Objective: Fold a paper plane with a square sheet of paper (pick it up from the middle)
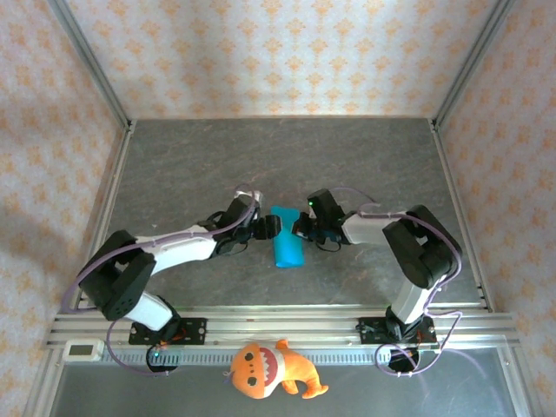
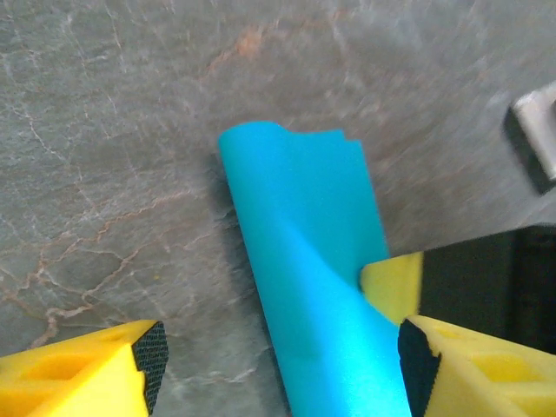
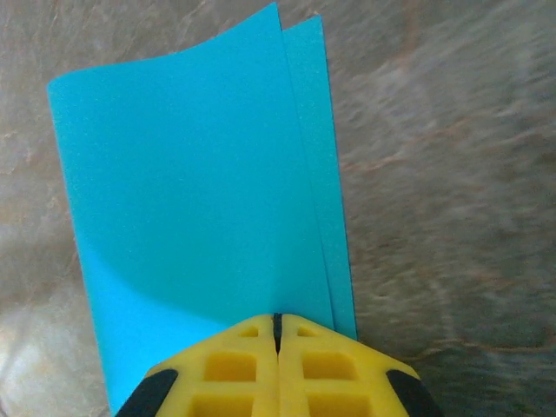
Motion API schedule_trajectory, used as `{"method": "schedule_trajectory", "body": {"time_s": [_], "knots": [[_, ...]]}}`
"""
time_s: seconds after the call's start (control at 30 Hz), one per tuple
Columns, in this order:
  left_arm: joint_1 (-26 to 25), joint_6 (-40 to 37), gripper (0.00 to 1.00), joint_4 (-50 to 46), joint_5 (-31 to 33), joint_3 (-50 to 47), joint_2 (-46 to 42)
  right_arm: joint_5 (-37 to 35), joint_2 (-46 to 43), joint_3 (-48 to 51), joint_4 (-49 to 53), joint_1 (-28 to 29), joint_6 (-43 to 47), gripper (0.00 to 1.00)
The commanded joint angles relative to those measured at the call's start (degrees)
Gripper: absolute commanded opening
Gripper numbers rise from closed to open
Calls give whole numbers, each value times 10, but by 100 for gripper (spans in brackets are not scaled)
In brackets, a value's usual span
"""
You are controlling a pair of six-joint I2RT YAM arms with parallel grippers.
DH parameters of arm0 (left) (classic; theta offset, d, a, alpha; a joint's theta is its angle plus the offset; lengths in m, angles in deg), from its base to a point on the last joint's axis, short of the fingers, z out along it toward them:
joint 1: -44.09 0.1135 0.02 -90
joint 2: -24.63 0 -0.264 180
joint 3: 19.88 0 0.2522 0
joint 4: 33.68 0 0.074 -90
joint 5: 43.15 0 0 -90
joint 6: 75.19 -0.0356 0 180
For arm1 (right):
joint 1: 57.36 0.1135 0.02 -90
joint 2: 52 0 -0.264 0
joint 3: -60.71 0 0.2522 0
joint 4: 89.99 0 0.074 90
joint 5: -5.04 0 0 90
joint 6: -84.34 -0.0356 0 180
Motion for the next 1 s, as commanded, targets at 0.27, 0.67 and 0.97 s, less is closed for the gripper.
{"method": "schedule_trajectory", "body": {"time_s": [0.27,0.67,0.97], "knots": [[-36,183,71,19,-1,18,39,-11,6,39,41,-21,-9,0],[-46,142,61,-54,-17,96,132,-7,6,50,29,-23,-13,0],[-47,102,53,-101,0,116,155,12,0,35,16,-25,-17,1]]}}
